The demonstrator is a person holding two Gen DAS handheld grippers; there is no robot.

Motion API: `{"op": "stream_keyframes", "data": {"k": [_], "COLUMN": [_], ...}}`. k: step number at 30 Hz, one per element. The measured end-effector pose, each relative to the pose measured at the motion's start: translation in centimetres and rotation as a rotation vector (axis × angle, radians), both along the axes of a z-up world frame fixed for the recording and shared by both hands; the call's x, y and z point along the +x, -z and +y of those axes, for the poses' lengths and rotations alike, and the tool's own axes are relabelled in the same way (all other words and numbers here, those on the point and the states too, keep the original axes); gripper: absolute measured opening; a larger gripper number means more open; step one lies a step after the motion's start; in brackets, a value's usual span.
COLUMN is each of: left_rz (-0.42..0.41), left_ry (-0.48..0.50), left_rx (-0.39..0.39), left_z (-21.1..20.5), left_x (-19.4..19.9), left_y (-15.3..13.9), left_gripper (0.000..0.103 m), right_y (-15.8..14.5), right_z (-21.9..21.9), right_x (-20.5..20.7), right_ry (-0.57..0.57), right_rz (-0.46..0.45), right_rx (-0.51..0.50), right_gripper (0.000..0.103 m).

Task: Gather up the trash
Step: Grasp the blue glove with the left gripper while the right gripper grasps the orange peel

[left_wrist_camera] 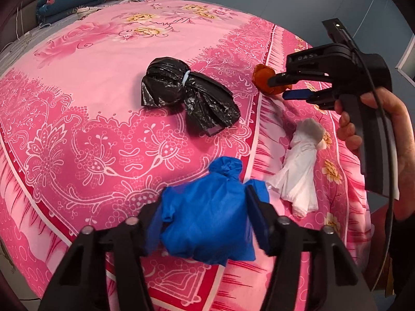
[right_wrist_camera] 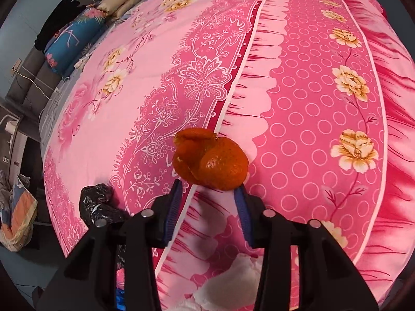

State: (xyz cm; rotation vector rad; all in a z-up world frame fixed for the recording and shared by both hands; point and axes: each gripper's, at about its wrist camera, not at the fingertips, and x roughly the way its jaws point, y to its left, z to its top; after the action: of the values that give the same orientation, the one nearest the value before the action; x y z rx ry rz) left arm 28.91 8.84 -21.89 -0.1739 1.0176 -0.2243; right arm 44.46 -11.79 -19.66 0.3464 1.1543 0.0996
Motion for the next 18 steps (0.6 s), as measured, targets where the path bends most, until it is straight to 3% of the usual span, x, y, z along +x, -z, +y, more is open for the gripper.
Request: {"op": "stream_keyframes", "data": {"k": [1, 3, 6, 18], "left_rz": [-0.003, -0.008, -0.016, -0.034], "left_ry": [0.003, 0.01, 0.013, -0.01], "left_rx": [0.002, 0.003, -0.008, -0.062], "left_z": [-0.1, -0.3, -0.2, 1.7], "left_x": [-0.1, -0.3, -0.3, -1.3], "left_y": [0.0, 0.0, -0.3, -1.8], "left_gripper": [0.038, 0.032, 0.026, 0.023], "right_y": [0.1, 0.3, 0.4, -3.3], "right_z": [0.0, 0.1, 0.1, -0.5], "right_x": [0.1, 0.1, 0.0, -1.6], "right_ry": [0.001, 0.01, 0.014, -0.026], "right_rz": [-0.003, -0.002, -0.01, -0.109], "right_rx": [-0.006, -0.018, -0.024, 0.016], "right_gripper": [0.03, 0.01, 0.003, 0.0]}}
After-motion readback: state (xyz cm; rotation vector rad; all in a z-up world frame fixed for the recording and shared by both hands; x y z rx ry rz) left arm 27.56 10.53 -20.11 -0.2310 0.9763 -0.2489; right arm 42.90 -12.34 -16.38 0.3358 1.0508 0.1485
